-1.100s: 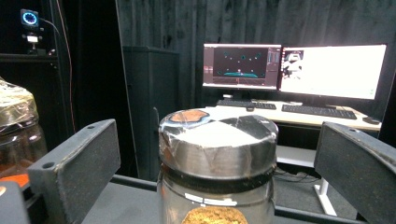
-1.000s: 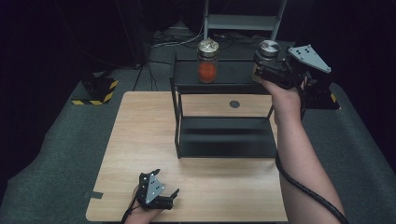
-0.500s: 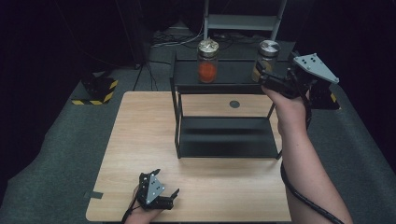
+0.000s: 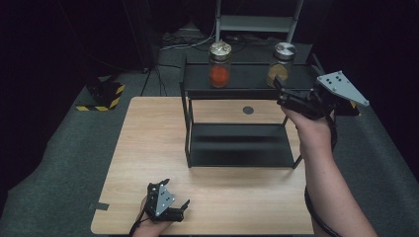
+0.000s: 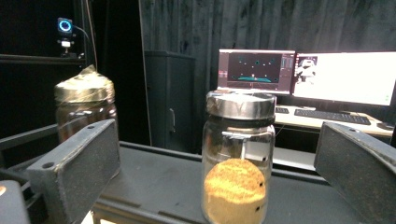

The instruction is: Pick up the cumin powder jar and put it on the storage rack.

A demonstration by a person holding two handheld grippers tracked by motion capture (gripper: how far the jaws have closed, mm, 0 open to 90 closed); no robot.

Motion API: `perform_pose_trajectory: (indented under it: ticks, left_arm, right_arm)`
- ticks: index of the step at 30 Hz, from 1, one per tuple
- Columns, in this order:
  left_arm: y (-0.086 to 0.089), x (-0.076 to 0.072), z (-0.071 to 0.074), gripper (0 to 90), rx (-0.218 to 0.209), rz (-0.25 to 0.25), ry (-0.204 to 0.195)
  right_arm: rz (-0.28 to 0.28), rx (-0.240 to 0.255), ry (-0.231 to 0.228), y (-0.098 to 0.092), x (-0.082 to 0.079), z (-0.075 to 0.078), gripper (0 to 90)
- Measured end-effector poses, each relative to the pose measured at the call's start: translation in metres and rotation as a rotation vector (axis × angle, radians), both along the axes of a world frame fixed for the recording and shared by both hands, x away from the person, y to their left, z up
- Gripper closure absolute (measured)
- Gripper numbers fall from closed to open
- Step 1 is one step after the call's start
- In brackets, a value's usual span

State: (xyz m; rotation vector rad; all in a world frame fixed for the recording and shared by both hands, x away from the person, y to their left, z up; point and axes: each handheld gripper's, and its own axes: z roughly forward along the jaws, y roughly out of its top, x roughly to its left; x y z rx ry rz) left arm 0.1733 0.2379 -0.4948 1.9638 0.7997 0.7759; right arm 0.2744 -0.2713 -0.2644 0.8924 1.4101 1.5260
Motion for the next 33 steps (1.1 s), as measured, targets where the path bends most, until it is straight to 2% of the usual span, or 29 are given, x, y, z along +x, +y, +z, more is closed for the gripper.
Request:
perform_pose_trajectory:
  ticks: [5, 11, 20, 33]
  left_arm:
    - [-0.001, 0.0, 0.0, 1.1, 0.008, -0.001, 0.0]
    - [0.001, 0.001, 0.0, 1.1, -0.008, -0.001, 0.005]
    - [0.0, 0.001, 0.0, 1.1, -0.008, 0.001, 0.001]
    - [0.0, -0.001, -0.001, 1.1, -0.008, 0.003, -0.009]
  right_arm:
    - [0.008, -0.013, -0.008, -0.001, -0.012, -0.006, 0.0]
    - [0.008, -0.033, -0.011, 0.0, -0.026, -0.015, 0.0]
    - [0.019, -0.054, -0.017, -0.004, -0.039, -0.03, 0.0]
    - [0.025, -0.11, 0.027, -0.011, -0.051, -0.063, 0.0]
